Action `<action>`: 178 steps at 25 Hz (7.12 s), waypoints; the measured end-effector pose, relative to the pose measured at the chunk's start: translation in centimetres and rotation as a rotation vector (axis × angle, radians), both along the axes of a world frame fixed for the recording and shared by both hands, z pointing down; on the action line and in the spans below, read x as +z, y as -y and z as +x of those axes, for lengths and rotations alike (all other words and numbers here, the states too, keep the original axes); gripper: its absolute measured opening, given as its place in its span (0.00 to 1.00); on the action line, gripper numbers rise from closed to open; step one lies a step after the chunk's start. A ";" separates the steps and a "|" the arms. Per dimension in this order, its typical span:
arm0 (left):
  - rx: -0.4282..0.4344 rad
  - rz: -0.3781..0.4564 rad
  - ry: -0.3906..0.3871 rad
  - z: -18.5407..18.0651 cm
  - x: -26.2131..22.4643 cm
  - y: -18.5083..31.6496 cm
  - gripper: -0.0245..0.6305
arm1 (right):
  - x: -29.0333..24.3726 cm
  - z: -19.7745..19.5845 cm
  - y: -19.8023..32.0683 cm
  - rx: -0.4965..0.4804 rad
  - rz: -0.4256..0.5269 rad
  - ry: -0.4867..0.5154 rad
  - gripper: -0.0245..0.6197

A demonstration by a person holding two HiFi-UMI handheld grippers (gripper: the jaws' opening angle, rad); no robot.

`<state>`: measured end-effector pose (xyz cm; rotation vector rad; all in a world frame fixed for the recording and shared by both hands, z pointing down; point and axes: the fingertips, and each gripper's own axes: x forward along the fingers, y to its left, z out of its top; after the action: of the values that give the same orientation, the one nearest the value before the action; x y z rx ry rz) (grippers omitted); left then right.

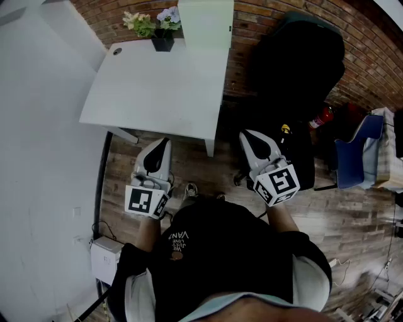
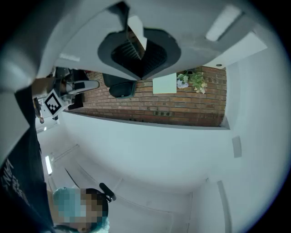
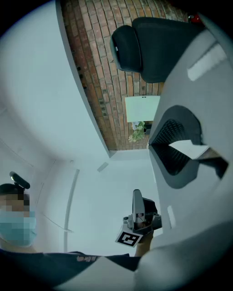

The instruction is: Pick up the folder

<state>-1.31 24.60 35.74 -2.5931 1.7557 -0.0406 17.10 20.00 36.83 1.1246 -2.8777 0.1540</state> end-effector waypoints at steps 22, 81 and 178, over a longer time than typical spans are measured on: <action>-0.017 -0.020 -0.032 0.4 1.5 -0.2 0.04 | 0.5 -0.2 0.0 -0.026 -0.022 0.012 0.04; 0.260 -0.054 -0.008 -9.6 2.7 20.1 0.04 | -0.1 -8.1 17.1 0.284 0.009 0.014 0.04; 0.302 -0.093 0.023 -8.7 8.1 54.0 0.04 | 6.7 -5.9 50.8 0.441 -0.035 -0.035 0.04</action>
<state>-10.02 -29.38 43.85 -2.8799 1.3677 -0.1521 11.17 -30.78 43.55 1.7162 -2.5405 0.1955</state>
